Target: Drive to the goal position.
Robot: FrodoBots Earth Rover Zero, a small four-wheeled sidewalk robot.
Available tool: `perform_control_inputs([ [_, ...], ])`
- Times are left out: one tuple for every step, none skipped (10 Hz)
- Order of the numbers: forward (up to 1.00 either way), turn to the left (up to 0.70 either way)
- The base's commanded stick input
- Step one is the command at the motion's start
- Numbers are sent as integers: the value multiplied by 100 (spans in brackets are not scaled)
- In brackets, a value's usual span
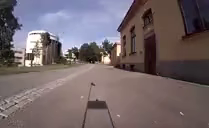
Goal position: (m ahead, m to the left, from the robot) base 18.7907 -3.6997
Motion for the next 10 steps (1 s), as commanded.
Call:
perform_control_inputs([
  [45,0],
  [45,0],
  [45,0],
  [45,3],
  [45,27],
  [45,17],
  [45,7],
  [45,5],
  [45,5],
  [45,5],
])
